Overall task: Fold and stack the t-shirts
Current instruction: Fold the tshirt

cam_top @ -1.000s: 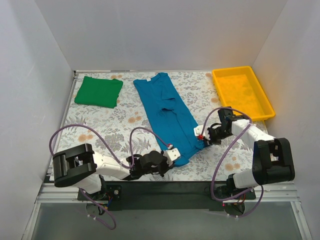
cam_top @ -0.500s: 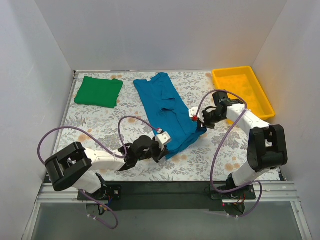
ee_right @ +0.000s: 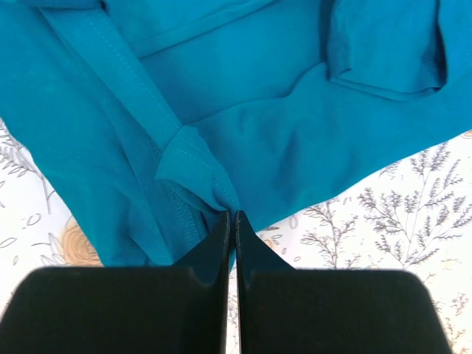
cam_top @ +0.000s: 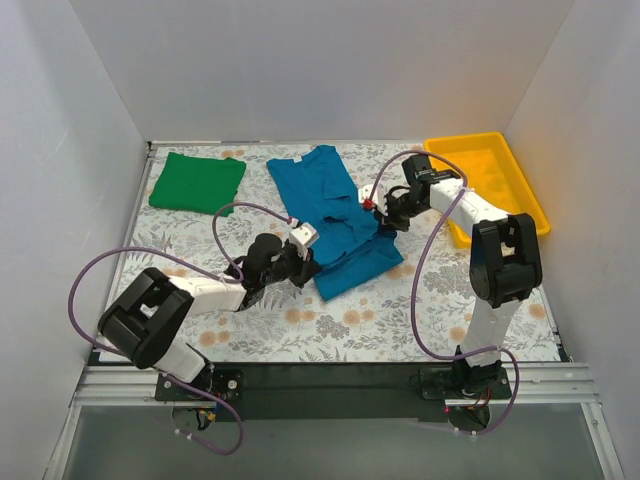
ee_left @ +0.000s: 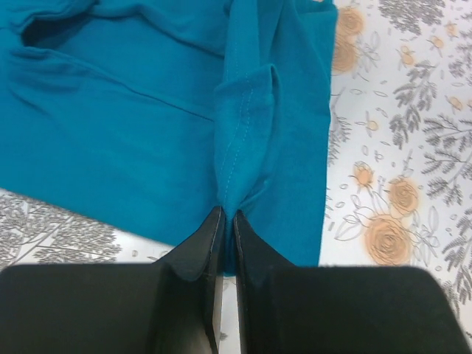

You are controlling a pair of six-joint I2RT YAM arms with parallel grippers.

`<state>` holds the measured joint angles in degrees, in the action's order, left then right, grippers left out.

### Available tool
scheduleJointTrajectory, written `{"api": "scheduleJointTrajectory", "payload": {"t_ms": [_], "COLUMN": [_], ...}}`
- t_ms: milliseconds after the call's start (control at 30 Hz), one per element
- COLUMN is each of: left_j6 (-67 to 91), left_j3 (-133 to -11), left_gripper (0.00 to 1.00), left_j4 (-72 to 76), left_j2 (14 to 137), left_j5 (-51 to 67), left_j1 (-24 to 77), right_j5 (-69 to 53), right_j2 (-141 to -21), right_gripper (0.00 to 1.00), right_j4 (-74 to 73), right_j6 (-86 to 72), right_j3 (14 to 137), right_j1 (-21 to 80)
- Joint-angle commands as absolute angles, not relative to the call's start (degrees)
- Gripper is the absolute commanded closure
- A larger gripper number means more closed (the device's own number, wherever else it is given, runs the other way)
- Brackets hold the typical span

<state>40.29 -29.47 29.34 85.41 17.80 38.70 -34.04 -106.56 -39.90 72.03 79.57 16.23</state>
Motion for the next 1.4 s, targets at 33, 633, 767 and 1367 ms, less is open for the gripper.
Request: {"api": "scheduleJointTrajectory", "payload": {"t_ms": [33, 633, 767, 1367], "left_j6": [40.0, 40.4, 40.6, 46.1], "left_j3": [-33.0, -43.6, -46.6, -55.4], "left_gripper": [1.00, 1.00, 1.00, 0.60], "left_j4": [30.8, 29.3, 28.2, 23.6], "left_j2": [88.2, 96.6, 99.4, 104.4], "left_j5": [23.5, 30.0, 31.8, 23.2], "left_j1": [34.3, 22.6, 20.5, 18.0], "right_j5": [-32.5, -28.7, -28.0, -20.1], "right_j2": [-109.1, -122.9, -127.1, -130.3], "right_gripper": [0.99, 0.99, 0.99, 0.44], "right_j4": [-39.5, -39.3, -39.1, -28.9], "right_j6": [68.6, 59.2, 57.7, 39.6], "right_j3": [86.2, 106.9, 112.1, 118.5], "right_j1": [16.8, 18.6, 18.8, 19.6]}}
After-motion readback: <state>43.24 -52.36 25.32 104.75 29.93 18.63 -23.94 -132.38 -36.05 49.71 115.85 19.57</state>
